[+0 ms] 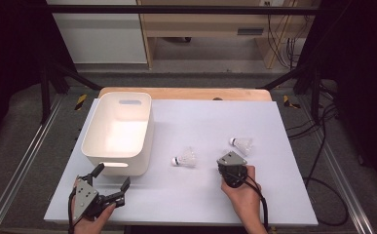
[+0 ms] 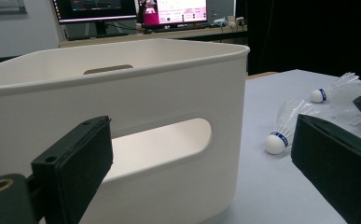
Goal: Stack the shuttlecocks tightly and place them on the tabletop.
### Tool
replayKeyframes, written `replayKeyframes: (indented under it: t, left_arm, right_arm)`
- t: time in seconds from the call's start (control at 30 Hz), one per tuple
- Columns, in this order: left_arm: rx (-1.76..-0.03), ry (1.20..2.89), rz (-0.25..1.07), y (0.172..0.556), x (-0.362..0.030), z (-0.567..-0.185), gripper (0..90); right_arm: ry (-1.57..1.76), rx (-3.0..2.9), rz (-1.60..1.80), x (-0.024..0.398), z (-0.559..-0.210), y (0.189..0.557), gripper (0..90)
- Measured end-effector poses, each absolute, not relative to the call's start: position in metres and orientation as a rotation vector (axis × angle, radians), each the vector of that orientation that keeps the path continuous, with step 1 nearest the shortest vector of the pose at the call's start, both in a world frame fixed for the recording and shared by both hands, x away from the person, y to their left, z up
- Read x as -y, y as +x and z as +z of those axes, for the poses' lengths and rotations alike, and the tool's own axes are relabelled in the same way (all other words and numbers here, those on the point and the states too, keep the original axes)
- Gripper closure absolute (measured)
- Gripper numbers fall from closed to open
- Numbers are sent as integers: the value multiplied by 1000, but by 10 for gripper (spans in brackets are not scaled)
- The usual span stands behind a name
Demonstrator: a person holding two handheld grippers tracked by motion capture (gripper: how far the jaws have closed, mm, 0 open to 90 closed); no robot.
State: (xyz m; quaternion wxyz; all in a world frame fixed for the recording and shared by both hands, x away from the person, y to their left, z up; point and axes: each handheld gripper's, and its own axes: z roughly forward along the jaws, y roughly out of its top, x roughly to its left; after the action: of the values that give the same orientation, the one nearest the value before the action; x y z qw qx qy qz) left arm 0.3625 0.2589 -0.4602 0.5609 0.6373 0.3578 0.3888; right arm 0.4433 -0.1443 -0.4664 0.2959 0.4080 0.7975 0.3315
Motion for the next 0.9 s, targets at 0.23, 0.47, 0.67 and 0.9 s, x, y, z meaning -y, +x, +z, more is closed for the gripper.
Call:
replayKeyframes:
  t: [0.23, 0.47, 0.67, 0.9]
  left_arm:
    - [-850, 1496, 920, 363, -261, -460, 55]
    - [-861, 1476, 925, 363, -265, -460, 53]
    - [-870, 1462, 935, 363, -270, -459, 52]
    - [-889, 1454, 944, 364, -275, -460, 52]
  right_arm:
    - [1086, -2125, 876, 164, -471, 415, 900]
    - [1109, -2116, 877, 190, -473, 400, 900]
    - [1127, -2101, 869, 212, -474, 397, 900]
    - [1142, -2072, 881, 234, -472, 402, 900]
